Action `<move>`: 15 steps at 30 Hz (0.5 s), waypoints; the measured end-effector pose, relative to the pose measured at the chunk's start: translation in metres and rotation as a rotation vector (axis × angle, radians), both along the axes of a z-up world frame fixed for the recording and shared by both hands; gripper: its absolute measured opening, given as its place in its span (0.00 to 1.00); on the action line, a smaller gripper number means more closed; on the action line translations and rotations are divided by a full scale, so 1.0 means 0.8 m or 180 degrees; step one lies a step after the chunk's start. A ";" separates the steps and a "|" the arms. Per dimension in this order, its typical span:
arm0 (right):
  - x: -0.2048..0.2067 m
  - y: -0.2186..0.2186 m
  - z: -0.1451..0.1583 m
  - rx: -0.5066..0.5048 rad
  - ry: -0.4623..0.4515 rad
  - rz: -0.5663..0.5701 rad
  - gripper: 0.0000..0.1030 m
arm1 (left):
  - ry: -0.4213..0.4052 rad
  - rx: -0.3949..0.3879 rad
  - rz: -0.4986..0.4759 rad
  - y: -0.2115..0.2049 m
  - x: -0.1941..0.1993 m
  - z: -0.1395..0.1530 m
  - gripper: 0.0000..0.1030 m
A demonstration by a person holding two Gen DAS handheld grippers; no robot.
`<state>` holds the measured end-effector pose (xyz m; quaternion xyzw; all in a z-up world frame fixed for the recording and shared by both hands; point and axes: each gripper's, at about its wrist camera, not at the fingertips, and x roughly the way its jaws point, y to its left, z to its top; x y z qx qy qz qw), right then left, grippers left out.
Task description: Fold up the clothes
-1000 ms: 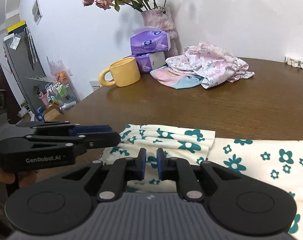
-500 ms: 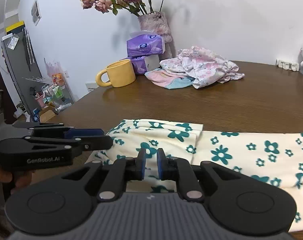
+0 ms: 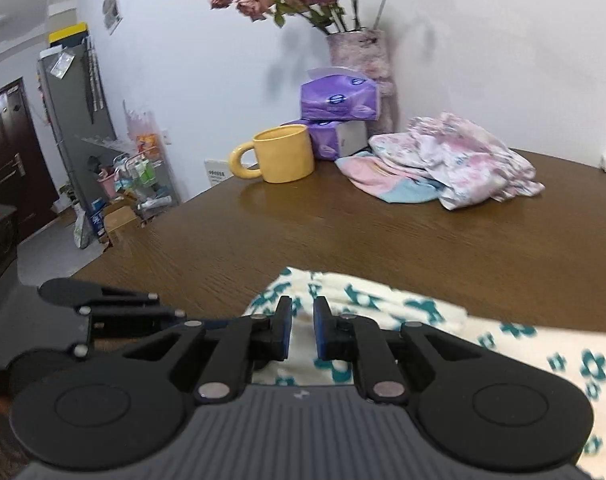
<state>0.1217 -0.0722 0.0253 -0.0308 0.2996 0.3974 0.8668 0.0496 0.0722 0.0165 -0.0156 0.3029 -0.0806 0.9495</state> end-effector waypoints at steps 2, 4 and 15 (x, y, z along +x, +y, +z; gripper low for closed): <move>0.009 0.009 -0.006 -0.0094 0.0075 0.0028 0.11 | -0.0005 0.0012 0.0002 -0.001 0.000 0.000 0.20; 0.015 0.013 -0.015 -0.0167 0.0177 0.0030 0.11 | -0.0010 0.0023 0.0002 -0.002 0.000 0.000 0.20; 0.017 0.004 -0.033 -0.0055 0.0227 0.0006 0.11 | -0.0021 -0.0046 -0.0002 0.002 -0.001 0.008 0.20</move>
